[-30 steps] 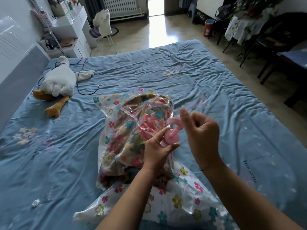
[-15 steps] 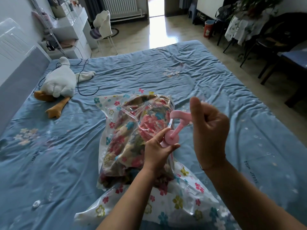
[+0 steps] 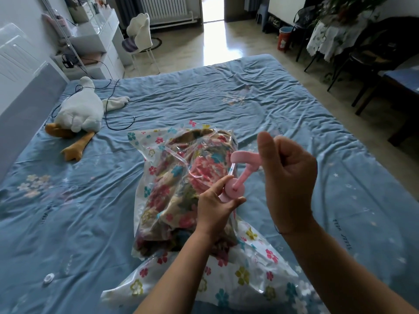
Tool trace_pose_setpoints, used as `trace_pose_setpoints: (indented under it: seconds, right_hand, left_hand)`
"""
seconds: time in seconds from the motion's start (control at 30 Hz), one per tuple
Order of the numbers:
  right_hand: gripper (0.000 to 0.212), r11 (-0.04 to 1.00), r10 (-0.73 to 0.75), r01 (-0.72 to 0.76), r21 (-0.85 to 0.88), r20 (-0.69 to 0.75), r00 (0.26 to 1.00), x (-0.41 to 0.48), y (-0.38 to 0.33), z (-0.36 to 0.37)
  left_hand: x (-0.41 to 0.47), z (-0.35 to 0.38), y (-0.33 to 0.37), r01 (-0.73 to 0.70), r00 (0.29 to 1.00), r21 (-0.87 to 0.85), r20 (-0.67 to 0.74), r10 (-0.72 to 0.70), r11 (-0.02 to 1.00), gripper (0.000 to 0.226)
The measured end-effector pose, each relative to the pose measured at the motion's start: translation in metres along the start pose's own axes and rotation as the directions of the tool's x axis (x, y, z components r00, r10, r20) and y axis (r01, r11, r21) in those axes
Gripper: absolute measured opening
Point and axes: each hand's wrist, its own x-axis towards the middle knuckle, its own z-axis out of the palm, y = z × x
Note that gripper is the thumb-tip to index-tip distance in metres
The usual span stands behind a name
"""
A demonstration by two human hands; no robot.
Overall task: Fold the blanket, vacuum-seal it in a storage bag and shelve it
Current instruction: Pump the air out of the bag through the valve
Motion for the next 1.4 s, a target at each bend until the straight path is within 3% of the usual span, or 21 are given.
trace_pose_setpoints:
  seconds: [0.07,0.17,0.23,0.37,0.47,0.53,0.63,0.7,0.8,0.9,1.0,1.13,1.2,1.33,1.4]
  right_hand:
    - [0.054,0.997,0.034,-0.03,-0.072,0.051,0.998,-0.012,0.017,0.002]
    - [0.065,0.903,0.294,-0.214,-0.373,0.171,0.941,-0.036,0.061,-0.004]
    - [0.067,0.86,0.361,-0.25,-0.444,0.184,0.914,-0.041,0.071,-0.006]
    - [0.068,0.985,0.158,-0.15,-0.083,0.092,0.983,-0.014,0.015,-0.005]
    - [0.061,0.996,0.038,-0.037,0.084,-0.012,0.999,-0.004,-0.008,-0.003]
    - [0.063,0.997,0.069,-0.066,-0.046,0.048,0.996,-0.018,0.009,-0.002]
    - [0.067,0.896,0.308,-0.224,-0.383,0.176,0.935,-0.039,0.059,-0.008]
    - [0.071,0.85,0.391,-0.275,-0.45,0.189,0.901,-0.041,0.067,-0.01]
    - [0.076,0.957,0.253,-0.224,-0.184,0.15,0.956,-0.024,0.03,-0.006]
    - [0.059,0.997,0.06,-0.062,0.041,0.05,0.997,-0.006,-0.004,-0.004]
    - [0.055,0.991,0.06,-0.051,-0.125,0.068,0.996,-0.017,0.018,-0.001]
    - [0.071,0.869,0.361,-0.258,-0.423,0.186,0.914,-0.035,0.063,-0.005]
    - [0.071,0.894,0.325,-0.239,-0.38,0.181,0.928,-0.03,0.056,-0.007]
    - [0.066,0.996,0.064,-0.061,-0.06,0.06,0.996,-0.003,0.003,-0.006]
    - [0.055,0.999,0.018,-0.016,-0.05,0.029,0.999,-0.002,0.005,-0.005]
  left_hand:
    - [-0.001,0.001,-0.001,-0.006,1.0,0.0,-0.004,0.006,1.0,0.071]
    - [-0.005,0.002,0.001,-0.008,1.0,0.004,0.007,0.008,1.0,0.058]
    - [-0.007,0.002,0.001,0.003,1.0,-0.014,0.006,-0.003,1.0,0.05]
    - [-0.001,0.001,0.001,-0.022,1.0,0.025,-0.01,0.022,0.999,0.064]
    - [-0.002,0.001,0.004,-0.024,1.0,0.03,-0.008,0.024,0.999,0.066]
    - [-0.003,0.002,0.002,-0.018,1.0,0.021,0.002,0.018,1.0,0.066]
    - [-0.007,0.003,0.003,-0.004,1.0,0.019,0.008,0.004,1.0,0.061]
    - [-0.01,0.004,0.006,0.002,1.0,0.009,-0.001,-0.002,1.0,0.055]
    - [-0.005,0.002,0.006,-0.019,1.0,0.028,-0.01,0.019,0.999,0.066]
    - [-0.002,0.001,0.002,-0.007,1.0,0.028,-0.012,0.007,1.0,0.072]
    - [-0.004,0.002,0.002,-0.006,1.0,0.034,-0.017,0.006,0.999,0.074]
    - [-0.003,0.003,0.003,0.003,1.0,0.018,-0.007,-0.003,1.0,0.054]
    - [-0.002,0.001,0.004,-0.005,1.0,0.019,-0.006,0.005,1.0,0.058]
    - [0.0,0.002,0.001,-0.005,1.0,0.027,-0.012,0.005,1.0,0.071]
    - [-0.001,0.003,0.0,0.006,1.0,0.017,-0.016,-0.006,1.0,0.072]
